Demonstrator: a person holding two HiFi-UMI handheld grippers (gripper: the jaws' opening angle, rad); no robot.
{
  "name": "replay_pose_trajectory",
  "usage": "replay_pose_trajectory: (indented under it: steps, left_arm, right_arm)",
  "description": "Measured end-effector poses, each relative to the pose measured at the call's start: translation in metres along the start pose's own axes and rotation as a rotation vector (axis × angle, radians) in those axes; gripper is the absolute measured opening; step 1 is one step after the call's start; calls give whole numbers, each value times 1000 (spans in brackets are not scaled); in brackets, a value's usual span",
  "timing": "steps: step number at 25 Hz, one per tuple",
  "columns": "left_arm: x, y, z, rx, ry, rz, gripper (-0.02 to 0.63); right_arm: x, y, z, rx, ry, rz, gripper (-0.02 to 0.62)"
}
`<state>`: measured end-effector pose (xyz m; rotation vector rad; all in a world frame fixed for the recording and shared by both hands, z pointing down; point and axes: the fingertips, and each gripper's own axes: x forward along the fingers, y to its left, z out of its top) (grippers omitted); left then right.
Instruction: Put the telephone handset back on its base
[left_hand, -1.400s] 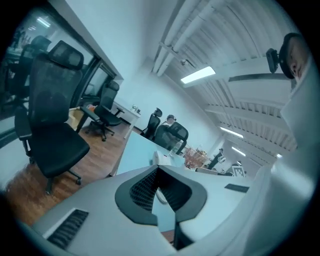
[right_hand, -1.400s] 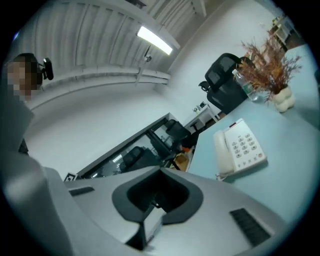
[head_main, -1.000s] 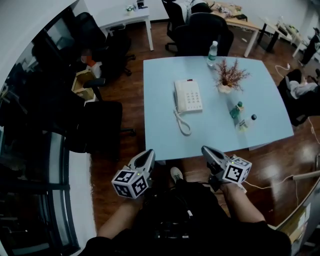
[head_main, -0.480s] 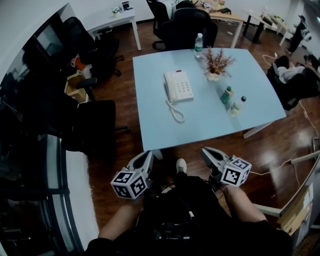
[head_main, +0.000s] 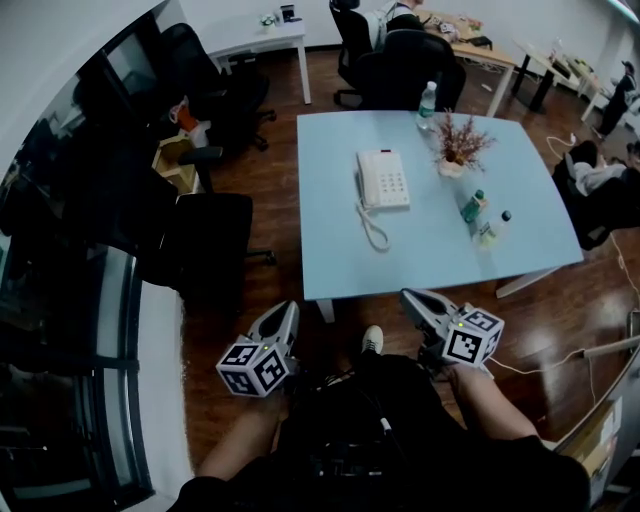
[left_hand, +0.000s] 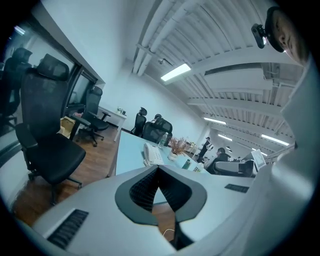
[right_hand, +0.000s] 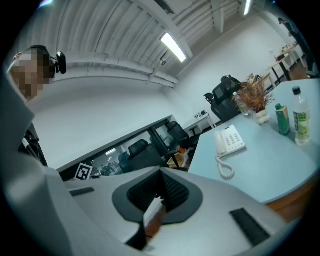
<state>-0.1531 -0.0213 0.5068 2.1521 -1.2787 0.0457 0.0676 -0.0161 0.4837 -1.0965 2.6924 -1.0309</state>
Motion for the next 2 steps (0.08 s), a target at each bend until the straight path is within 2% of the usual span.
replay_pose_trajectory:
  steps: [2]
  left_arm:
    - [-4, 3, 5, -14, -22, 3, 0]
  right_arm:
    - [-1, 1, 0, 5, 6, -6, 3]
